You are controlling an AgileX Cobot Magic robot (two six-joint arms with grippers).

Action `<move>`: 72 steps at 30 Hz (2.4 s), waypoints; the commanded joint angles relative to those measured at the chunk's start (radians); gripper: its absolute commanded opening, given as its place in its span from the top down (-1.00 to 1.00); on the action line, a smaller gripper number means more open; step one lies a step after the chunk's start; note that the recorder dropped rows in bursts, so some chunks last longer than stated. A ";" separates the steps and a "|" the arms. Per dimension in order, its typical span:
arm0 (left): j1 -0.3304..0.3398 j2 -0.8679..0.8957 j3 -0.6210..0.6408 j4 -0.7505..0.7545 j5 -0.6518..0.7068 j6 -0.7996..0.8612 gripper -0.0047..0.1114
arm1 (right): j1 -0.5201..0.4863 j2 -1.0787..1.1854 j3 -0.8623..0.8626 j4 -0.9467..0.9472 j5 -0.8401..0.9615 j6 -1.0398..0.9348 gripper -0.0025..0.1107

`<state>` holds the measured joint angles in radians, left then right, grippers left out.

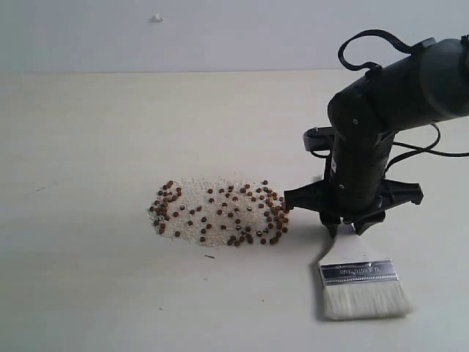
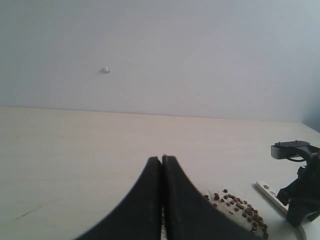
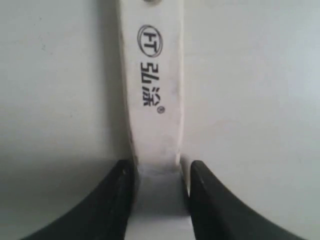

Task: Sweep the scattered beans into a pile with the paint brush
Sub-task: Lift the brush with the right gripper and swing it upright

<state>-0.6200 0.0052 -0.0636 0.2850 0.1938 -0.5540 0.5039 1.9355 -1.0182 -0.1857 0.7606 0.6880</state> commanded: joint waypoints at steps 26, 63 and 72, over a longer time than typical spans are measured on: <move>0.004 -0.005 0.006 -0.001 -0.002 0.000 0.92 | -0.003 -0.197 0.005 0.078 0.105 -0.358 0.96; 0.004 -0.005 0.006 -0.001 -0.002 0.000 0.92 | -0.003 -0.881 0.026 0.358 0.251 -0.765 0.96; 0.004 -0.005 0.006 -0.001 -0.002 0.000 0.92 | -0.003 -1.139 0.170 0.504 0.277 -1.110 0.96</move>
<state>-0.6200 0.0052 -0.0636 0.2850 0.1938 -0.5540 0.5039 0.8555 -0.8794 0.2723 1.0175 -0.2835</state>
